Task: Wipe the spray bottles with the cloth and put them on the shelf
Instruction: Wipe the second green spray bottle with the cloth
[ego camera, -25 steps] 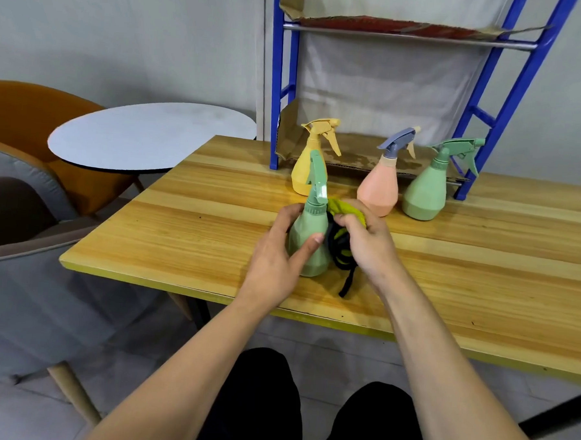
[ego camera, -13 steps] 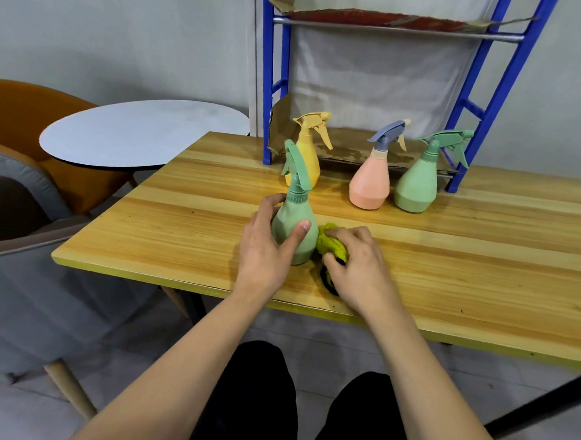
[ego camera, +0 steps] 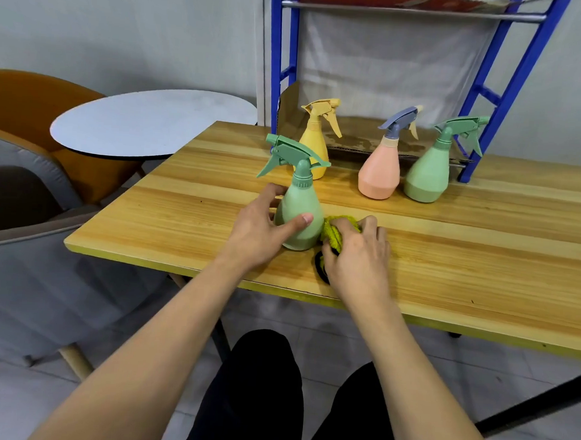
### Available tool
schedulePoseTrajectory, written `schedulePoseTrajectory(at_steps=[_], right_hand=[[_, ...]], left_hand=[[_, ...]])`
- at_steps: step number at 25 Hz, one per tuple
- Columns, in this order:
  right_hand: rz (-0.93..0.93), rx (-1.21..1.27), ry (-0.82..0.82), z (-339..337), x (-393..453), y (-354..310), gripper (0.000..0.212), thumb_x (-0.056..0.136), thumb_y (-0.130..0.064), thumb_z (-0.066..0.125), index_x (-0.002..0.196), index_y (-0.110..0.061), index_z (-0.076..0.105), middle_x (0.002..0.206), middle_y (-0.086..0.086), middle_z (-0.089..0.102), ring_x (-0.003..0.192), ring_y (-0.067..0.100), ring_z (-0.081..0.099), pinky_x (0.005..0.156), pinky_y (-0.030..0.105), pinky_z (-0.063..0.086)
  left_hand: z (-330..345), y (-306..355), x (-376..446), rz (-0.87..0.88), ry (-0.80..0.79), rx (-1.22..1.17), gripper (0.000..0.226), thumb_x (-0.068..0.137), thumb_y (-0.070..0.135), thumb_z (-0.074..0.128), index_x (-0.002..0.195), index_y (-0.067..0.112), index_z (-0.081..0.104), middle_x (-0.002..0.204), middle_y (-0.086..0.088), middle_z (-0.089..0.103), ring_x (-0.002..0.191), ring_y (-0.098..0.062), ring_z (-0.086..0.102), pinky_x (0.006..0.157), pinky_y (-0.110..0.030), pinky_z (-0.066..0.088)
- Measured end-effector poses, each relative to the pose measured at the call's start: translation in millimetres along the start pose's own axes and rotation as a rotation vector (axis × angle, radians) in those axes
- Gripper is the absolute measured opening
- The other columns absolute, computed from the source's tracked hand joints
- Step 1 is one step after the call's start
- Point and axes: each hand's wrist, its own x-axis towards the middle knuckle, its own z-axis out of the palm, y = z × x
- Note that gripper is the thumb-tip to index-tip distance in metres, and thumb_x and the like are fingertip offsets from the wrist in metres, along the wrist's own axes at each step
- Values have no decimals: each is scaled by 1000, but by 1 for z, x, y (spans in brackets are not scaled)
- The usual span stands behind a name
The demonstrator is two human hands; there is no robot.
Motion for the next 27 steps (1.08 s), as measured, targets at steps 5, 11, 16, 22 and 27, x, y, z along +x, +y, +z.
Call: schedulePoseTrajectory(at_steps=[5, 11, 16, 22, 27], right_hand=[[-70, -54, 27, 2, -12, -5, 39, 82, -32, 71, 120, -21, 66, 110, 12, 50, 102, 37, 49, 85, 46, 42], [-82, -59, 27, -5, -5, 15, 39, 87, -38, 67, 125, -30, 62, 113, 8, 50, 106, 34, 50, 87, 45, 42], [89, -147, 124, -9, 1, 39, 43, 82, -36, 71, 124, -31, 61, 122, 10, 56, 116, 36, 53, 103, 53, 34], [124, -114, 112, -24, 14, 87, 45, 87, -26, 70, 130, -22, 59, 135, 14, 52, 115, 39, 54, 93, 49, 47], [183, -126, 183, -30, 17, 114, 44, 84, -22, 71, 126, -20, 61, 130, 16, 54, 106, 41, 55, 87, 49, 49]], left_hand=[[38, 30, 1, -177, 304, 199, 79, 74, 72, 75, 132, 23, 50, 120, -14, 60, 112, -38, 61, 92, -46, 51], [37, 25, 9, -136, 239, 139, 84, 75, 68, 77, 138, 23, 47, 128, -12, 55, 120, -36, 57, 97, -44, 49], [38, 8, -2, -40, 217, 61, 86, 75, 57, 83, 145, 30, 40, 135, -4, 51, 119, -25, 58, 98, -42, 52], [52, -1, 10, 15, 225, 28, 80, 76, 48, 85, 143, 29, 46, 128, 2, 56, 110, -22, 63, 91, -49, 58], [89, 24, 39, 71, 73, 46, 82, 80, 46, 84, 148, 29, 43, 140, -1, 54, 124, -25, 58, 100, -50, 56]])
